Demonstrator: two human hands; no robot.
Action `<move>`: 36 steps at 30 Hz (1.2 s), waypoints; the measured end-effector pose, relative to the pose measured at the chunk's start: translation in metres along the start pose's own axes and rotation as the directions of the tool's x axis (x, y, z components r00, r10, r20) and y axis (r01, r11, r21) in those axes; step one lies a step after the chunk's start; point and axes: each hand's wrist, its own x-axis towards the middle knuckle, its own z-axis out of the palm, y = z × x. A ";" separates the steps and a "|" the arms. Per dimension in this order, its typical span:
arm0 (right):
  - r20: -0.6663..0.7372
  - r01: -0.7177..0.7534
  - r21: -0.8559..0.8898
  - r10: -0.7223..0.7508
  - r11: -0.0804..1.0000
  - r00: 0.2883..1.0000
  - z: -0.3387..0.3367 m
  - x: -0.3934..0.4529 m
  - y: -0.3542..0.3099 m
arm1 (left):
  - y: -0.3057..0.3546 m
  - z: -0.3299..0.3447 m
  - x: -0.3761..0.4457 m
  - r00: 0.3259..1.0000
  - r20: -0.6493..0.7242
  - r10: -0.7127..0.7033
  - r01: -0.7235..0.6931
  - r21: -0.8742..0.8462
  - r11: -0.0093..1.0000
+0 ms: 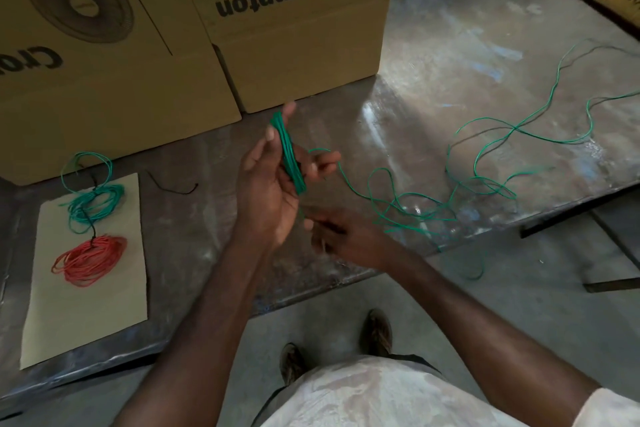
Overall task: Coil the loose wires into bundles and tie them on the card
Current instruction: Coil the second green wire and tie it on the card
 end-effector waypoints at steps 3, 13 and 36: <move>0.164 0.004 -0.094 0.012 0.996 0.986 0.010 -0.013 -0.005 | -0.007 -0.015 0.016 0.988 -0.059 0.143 -0.097 0.481 0.871; -0.119 0.085 -0.264 -0.120 0.961 0.986 -0.058 -0.008 -0.016 | -0.055 -0.070 -0.018 0.934 -0.013 -0.358 0.220 0.809 0.546; 0.208 -0.014 -0.097 0.034 0.995 0.977 -0.002 -0.001 -0.011 | -0.018 -0.039 0.025 0.991 -0.070 0.114 -0.058 0.545 0.836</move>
